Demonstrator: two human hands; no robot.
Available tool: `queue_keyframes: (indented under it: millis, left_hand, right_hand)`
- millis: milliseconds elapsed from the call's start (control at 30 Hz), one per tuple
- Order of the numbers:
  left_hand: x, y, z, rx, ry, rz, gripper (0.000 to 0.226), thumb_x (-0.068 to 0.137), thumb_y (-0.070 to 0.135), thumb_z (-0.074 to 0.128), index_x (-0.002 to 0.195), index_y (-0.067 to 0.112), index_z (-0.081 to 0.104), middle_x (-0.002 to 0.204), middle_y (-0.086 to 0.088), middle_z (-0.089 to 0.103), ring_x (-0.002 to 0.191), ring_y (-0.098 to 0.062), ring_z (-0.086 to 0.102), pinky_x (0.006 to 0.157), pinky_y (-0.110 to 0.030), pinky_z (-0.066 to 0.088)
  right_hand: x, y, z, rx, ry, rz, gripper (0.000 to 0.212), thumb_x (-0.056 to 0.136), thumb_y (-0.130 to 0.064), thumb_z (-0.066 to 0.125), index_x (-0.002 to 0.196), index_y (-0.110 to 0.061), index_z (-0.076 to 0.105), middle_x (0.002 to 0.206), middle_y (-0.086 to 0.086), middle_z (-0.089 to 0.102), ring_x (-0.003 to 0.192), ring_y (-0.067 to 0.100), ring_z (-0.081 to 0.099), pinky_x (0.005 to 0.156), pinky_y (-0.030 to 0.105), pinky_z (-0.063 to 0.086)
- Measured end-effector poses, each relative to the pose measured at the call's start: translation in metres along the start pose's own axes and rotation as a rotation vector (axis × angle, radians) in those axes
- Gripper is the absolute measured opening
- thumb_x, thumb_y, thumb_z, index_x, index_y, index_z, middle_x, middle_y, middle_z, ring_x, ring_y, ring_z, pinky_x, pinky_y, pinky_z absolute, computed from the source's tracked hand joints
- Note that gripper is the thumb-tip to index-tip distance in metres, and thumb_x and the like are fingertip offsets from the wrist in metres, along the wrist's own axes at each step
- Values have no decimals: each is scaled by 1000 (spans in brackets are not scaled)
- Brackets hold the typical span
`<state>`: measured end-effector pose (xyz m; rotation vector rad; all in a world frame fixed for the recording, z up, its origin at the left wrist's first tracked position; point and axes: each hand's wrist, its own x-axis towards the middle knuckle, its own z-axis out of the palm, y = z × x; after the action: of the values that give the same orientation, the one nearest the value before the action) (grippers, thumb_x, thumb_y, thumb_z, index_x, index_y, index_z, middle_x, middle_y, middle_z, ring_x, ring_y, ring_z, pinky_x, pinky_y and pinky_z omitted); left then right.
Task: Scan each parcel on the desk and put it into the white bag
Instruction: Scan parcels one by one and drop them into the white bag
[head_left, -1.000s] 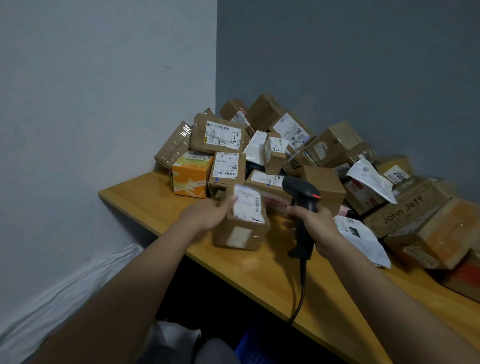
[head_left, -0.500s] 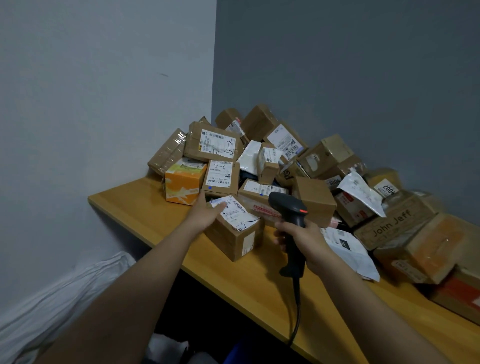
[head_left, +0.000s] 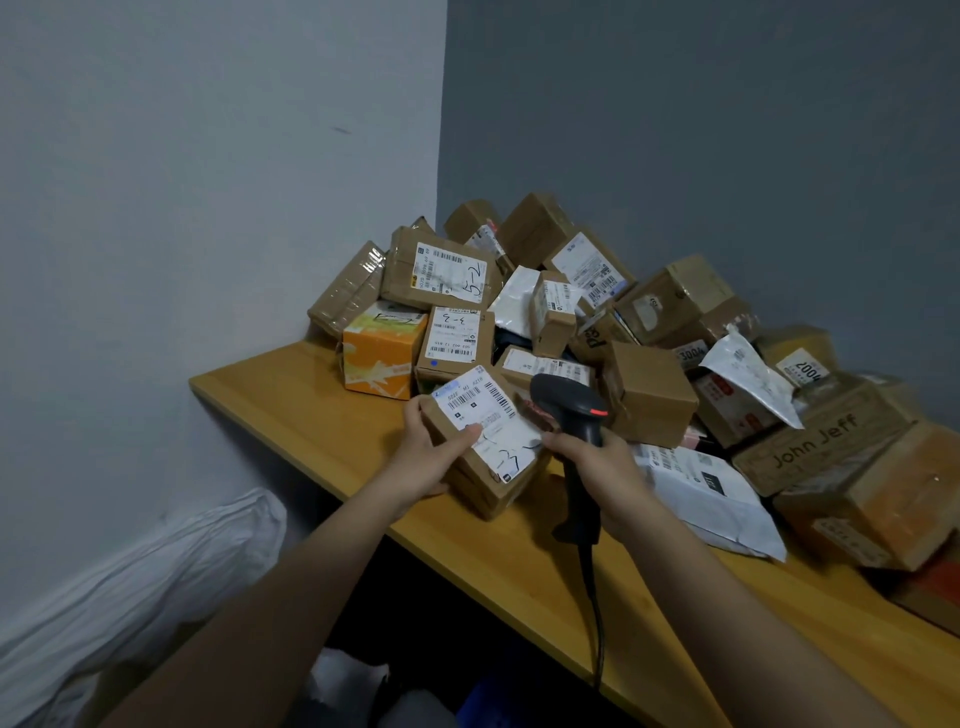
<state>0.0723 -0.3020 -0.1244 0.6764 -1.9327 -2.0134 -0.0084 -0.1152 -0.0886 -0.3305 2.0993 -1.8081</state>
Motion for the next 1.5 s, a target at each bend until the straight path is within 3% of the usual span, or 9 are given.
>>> queue_keyframes:
  millis: [200,267,333,433,567,733,867,1033,1500]
  left_hand:
    - [-5,-2,0,-173,103,5,101,73,24,83,143,36,11,132,0,51,120,-26,54,103,-50,44]
    - [-6,0,-1,-225,77,-27,88,75,18,82,141,24,24,134,-2,54,119,-26,56,105,-52,42]
    - [-10,3,-1,-210,5,-50,72,75,15,81,130,30,36,135,-1,56,117,-27,58,101,-58,44]
    - [-17,8,-2,-154,5,-6,90,74,16,82,142,39,27,137,3,52,117,-27,58,96,-59,47]
    - [-25,23,-8,-80,64,103,96,78,13,78,149,35,17,140,3,46,125,-26,49,98,-50,48]
    - [-29,32,-20,83,75,180,105,79,12,78,154,29,8,147,-3,41,119,-14,45,91,-29,45]
    - [-35,34,-24,106,61,157,114,71,14,84,154,36,9,147,-7,42,129,-24,47,103,-46,46]
    - [-39,36,-21,113,50,182,111,74,11,81,155,32,8,154,-4,32,137,-22,36,107,-47,42]
    - [-39,33,-15,71,47,168,108,74,9,81,154,32,11,144,-7,44,127,-20,44,105,-47,44]
  right_hand:
    - [-7,-4,1,29,12,-4,23,78,-22,79,94,-16,65,107,16,66,106,35,60,99,46,49]
    - [-10,-5,1,30,-13,-2,21,79,-20,78,94,-16,64,105,15,65,107,36,59,98,45,48]
    - [-12,-7,1,26,-45,-1,21,80,-19,77,95,-16,63,105,12,65,107,34,60,98,46,47]
    - [-16,-10,3,32,-65,-23,23,79,-18,78,97,-18,63,106,11,66,106,31,61,101,51,47]
    - [-24,-14,-3,-44,-6,-110,20,82,-27,77,94,-24,61,102,8,64,96,28,64,94,54,52]
    - [-42,-21,-16,-101,-17,-231,21,88,-24,71,102,-15,57,76,11,61,60,24,58,68,47,56]
    - [-56,-22,-17,-154,14,-313,12,88,-18,69,92,-18,57,70,9,58,62,23,56,68,50,56]
    - [-74,-19,-12,-323,-26,-336,16,88,-26,69,82,-14,59,62,4,59,52,15,57,56,33,49]
    - [-90,-17,-1,-371,-23,-342,27,90,-29,67,92,-3,60,62,9,57,48,12,59,59,36,52]
